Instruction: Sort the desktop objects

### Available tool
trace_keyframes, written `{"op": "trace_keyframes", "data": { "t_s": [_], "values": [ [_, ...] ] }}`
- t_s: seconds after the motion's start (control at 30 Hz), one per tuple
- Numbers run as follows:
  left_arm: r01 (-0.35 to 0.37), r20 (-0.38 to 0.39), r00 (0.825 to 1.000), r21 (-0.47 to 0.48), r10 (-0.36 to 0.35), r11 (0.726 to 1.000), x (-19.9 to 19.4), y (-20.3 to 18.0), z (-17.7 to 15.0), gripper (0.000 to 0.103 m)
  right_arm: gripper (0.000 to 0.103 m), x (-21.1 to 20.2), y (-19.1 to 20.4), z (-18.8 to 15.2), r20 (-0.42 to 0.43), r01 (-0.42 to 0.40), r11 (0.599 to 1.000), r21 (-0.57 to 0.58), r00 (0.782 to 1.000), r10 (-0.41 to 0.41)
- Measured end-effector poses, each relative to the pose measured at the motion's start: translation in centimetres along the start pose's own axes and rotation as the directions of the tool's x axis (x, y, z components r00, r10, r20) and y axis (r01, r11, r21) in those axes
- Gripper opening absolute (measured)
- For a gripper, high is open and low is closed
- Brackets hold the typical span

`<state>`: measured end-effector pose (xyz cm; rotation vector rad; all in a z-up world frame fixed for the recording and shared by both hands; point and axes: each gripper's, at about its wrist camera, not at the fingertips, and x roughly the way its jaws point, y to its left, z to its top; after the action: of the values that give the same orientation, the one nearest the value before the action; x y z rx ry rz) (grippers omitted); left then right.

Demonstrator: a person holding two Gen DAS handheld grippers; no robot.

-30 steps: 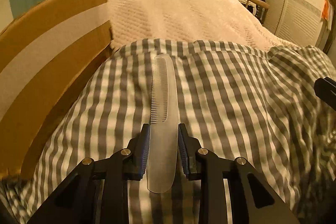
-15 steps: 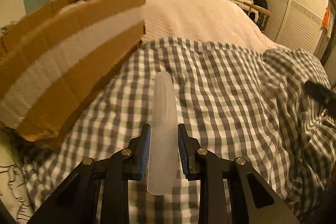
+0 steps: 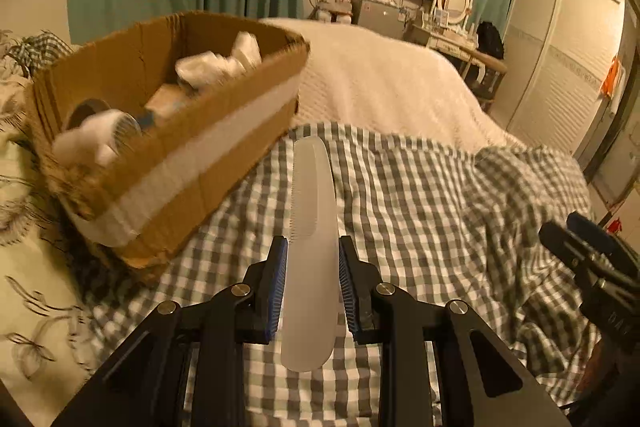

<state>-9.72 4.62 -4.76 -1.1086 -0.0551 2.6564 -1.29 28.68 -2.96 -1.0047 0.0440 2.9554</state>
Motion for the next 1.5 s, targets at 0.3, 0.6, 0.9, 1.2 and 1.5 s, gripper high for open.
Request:
{"op": "trace_keyframes", "data": {
  "t_s": [0.3,0.6,0.9,1.2,1.5],
  "values": [
    [-0.006,0.128,0.992,-0.031,0.010,0.999,-5.6,3.3,5.0,0.026,0.075,-3.2,4.7,4.5,0.073,-0.069,0.997,-0.031,0.995,0.071],
    [-0.055,0.245,0.967,-0.031,0.061,0.998,-8.0,7.8,10.4,0.026,0.079,-3.5,9.2,10.1,0.170,-0.163,0.986,-0.041,0.971,0.168],
    [-0.076,0.218,0.972,-0.080,0.092,0.994,-1.3,13.5,10.1,0.028,0.080,4.4,12.5,11.0,0.136,-0.224,0.974,-0.015,0.965,0.224],
    [-0.185,0.289,0.937,-0.073,0.198,0.980,-2.2,11.8,8.6,0.103,0.091,5.4,10.1,8.2,0.147,-0.191,0.980,0.058,0.972,0.181],
    [-0.151,0.247,0.948,-0.211,0.202,0.966,-6.5,9.9,3.1,0.103,0.102,-2.3,6.8,5.5,0.200,-0.093,0.995,0.045,0.976,0.082]
  ]
}}
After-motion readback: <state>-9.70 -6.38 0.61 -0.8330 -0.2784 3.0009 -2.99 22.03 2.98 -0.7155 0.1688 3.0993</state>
